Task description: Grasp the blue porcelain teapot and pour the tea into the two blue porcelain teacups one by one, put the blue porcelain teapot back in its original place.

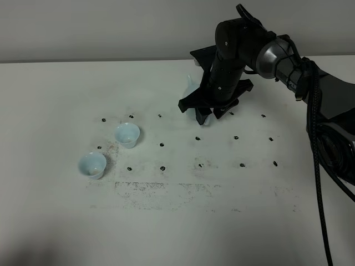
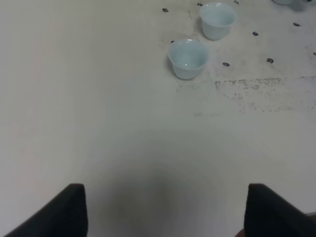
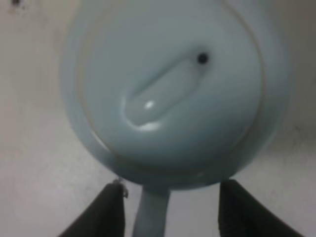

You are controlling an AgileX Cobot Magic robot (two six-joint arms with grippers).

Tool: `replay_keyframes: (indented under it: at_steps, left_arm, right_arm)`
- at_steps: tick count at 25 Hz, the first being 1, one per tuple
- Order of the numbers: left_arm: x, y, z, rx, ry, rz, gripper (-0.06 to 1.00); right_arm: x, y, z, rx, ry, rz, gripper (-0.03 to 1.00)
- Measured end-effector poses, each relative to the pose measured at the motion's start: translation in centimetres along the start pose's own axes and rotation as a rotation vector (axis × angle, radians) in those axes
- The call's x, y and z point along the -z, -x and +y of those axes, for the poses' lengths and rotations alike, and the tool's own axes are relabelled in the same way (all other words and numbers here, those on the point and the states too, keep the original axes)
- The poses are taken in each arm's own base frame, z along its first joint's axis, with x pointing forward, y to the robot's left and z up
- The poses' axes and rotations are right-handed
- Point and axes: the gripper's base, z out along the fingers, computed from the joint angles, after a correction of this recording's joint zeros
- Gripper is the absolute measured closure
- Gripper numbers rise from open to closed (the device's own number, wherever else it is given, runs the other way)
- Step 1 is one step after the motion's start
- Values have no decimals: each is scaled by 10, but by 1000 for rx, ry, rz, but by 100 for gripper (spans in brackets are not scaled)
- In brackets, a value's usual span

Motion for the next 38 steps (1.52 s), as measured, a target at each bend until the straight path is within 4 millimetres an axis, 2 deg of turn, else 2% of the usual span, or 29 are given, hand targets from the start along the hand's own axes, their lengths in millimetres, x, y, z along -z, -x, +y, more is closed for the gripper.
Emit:
replay_keyframes:
  at_steps: [7, 12, 38]
  left_arm:
    - [0, 0, 0, 0, 0, 0, 31]
    - [0, 0, 0, 0, 0, 0, 31]
    - [0, 0, 0, 0, 0, 0, 31]
  right_arm:
    - [0, 1, -1, -9, -1, -14, 55]
    - [-9, 1, -5, -15, -5, -5, 55]
    - [-9, 2, -7, -27, -8, -21, 55]
